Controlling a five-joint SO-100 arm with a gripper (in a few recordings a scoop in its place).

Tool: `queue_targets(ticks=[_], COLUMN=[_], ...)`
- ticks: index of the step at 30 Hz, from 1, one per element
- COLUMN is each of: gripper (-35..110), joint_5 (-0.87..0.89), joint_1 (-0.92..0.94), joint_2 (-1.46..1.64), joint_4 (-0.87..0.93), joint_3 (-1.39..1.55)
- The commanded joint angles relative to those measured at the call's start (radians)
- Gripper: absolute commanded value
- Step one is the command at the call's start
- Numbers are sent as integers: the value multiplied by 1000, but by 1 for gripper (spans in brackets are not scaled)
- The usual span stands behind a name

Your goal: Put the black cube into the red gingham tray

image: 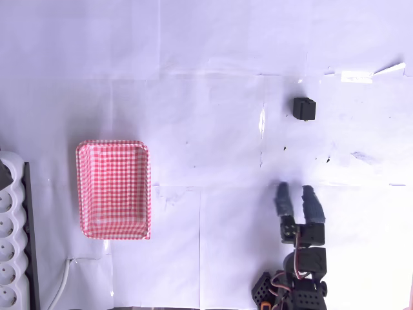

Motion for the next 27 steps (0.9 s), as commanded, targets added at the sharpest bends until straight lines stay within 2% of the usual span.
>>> queue_targets(ticks=[1,8,16,20,27], gripper=[45,50,50,50,52], joint_5=[-28,-49,38,32,-12], joint_1=[28,29,58,60,51], joint_2=[184,422,611,699,773], joint_4=[-144,-302,-342,-440,-446], joint_3=[153,311,456,499,603])
